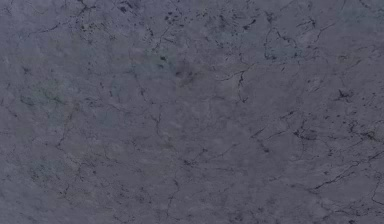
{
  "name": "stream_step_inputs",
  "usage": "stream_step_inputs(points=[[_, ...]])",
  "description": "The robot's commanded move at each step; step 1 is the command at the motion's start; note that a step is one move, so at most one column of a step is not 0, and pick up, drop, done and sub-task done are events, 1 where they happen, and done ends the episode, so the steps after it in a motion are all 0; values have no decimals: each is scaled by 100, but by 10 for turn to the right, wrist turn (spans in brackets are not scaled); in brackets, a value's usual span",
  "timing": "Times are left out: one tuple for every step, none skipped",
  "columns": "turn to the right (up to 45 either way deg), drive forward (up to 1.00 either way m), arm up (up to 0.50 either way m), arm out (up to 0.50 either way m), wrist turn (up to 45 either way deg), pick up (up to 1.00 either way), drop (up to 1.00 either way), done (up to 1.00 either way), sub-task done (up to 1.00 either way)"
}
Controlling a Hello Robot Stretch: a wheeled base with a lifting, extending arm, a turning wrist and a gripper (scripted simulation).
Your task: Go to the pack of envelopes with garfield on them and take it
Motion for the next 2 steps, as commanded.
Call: stream_step_inputs(points=[[0, 0, 42, 0, 0, 0, 0, 0, 0], [0, 0, 0, 36, 0, 0, 0, 0, 0]])
